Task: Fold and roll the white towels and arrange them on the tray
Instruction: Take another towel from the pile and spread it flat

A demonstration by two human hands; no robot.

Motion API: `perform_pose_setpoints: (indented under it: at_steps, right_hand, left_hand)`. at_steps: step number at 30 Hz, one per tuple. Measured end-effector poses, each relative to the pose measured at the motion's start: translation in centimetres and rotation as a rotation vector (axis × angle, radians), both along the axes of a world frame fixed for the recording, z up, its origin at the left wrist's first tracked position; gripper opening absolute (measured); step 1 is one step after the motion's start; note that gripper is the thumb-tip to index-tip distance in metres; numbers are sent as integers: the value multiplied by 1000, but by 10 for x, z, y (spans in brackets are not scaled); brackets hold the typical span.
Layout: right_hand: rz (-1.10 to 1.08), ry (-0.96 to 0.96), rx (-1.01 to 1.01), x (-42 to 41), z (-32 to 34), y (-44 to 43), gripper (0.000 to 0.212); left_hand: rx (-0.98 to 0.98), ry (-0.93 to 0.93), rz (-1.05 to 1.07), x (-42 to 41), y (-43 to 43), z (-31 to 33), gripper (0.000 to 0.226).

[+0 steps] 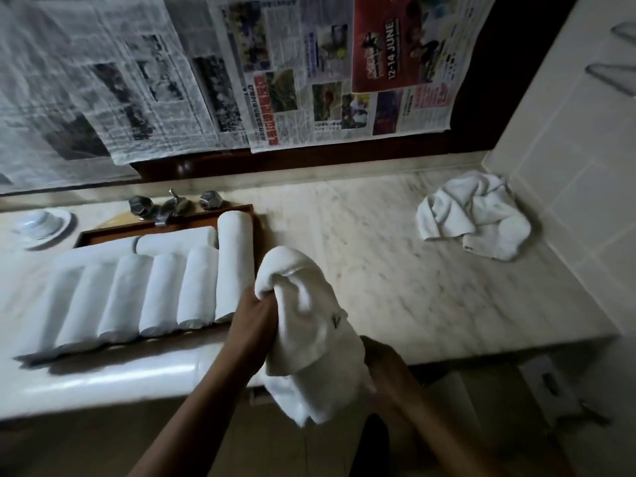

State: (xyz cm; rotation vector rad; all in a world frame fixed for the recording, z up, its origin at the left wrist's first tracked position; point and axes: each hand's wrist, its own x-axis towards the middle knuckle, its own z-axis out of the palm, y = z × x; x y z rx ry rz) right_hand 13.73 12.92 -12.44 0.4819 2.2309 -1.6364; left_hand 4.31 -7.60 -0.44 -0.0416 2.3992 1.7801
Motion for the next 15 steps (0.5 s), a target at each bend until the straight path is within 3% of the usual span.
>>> perform_pose_setpoints:
  at_steps: [1, 3, 6, 9, 11, 15]
  right_hand:
    - [-50, -19, -142, -1, 20, -8, 46]
    - [-183, 66, -232, 5, 49, -22, 66]
    - [-99, 278, -28, 23, 78, -48, 86]
    - [94, 219, -38, 32, 95, -66, 54]
    - [156, 301, 55, 36, 96, -72, 39]
    - [46, 361, 28, 35, 115, -67, 23]
  left_hand:
    - [-14, -28, -14, 14, -6, 7, 27]
    - [-99, -7, -84, 40, -21, 9, 30]
    - [-99, -3, -154, 70, -39, 8, 23]
    - [-103, 5, -199, 82, -55, 3, 29]
    - [-107, 2, -226, 87, -64, 6, 30]
    - [-214, -36, -222, 90, -91, 9, 37]
